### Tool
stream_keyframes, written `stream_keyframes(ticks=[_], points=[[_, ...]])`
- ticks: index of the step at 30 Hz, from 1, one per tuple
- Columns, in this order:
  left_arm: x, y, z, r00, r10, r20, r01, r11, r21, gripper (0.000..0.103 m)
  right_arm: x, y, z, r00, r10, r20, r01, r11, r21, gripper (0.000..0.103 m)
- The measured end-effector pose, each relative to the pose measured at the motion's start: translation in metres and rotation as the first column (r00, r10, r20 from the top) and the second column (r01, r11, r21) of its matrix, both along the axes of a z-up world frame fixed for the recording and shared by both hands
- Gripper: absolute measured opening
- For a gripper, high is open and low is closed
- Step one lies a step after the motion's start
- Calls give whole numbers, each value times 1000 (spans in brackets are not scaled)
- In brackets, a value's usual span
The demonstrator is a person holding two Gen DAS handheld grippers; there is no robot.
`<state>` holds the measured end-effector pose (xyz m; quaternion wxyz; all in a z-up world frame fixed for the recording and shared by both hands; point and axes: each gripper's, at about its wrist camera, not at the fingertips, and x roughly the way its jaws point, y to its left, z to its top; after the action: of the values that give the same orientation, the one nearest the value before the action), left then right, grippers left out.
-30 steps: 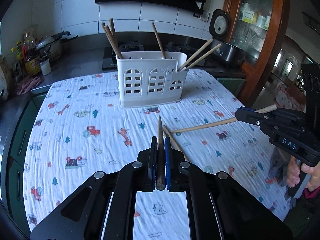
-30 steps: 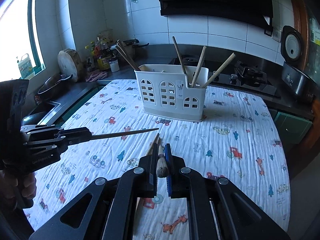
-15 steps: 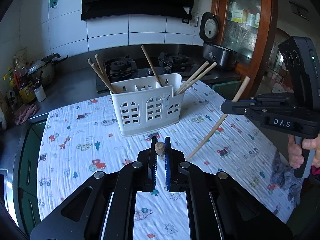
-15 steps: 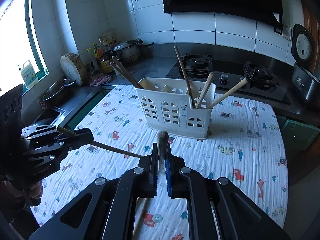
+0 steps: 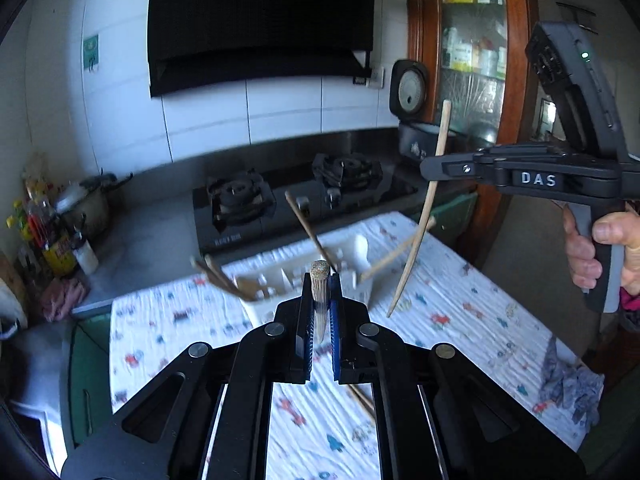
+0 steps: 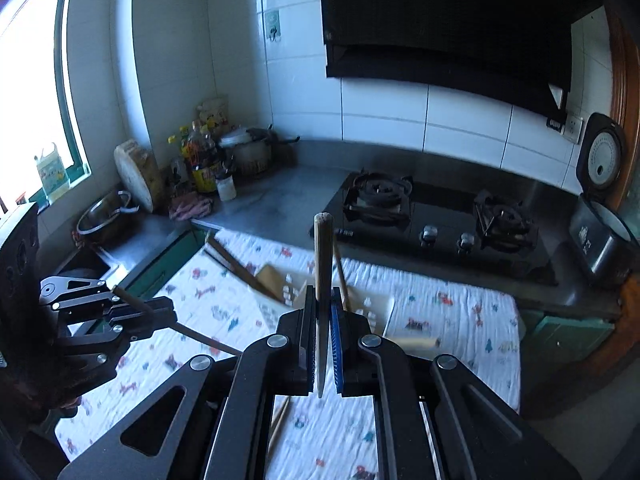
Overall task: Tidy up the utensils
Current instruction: 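Lift the held chopsticks upright with both tools and carry them over the holder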
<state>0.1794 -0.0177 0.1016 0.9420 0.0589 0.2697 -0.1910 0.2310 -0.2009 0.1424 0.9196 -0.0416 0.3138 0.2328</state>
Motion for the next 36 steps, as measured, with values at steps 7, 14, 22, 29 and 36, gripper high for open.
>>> stream_keyframes(ticks=[7,14,22,29,36], points=[[33,4,38,996,51,76,-52,998,19,6,35,-5,29,995,-73,61,71,997,37,7],[67,9,21,995,100,23,-101,994,45,6,64,-7,14,988,-144,58,143,989,27,7],[88,21,-12,991,122,-61,-120,992,46,6,76,2,-27,990,-141,21,141,989,-35,7],[95,26,-27,985,135,-102,-132,990,43,6,77,6,-55,990,-136,-29,134,989,-59,7],[98,28,-30,984,140,-111,-137,990,41,6,76,7,-69,988,-140,-59,136,988,-71,7]])
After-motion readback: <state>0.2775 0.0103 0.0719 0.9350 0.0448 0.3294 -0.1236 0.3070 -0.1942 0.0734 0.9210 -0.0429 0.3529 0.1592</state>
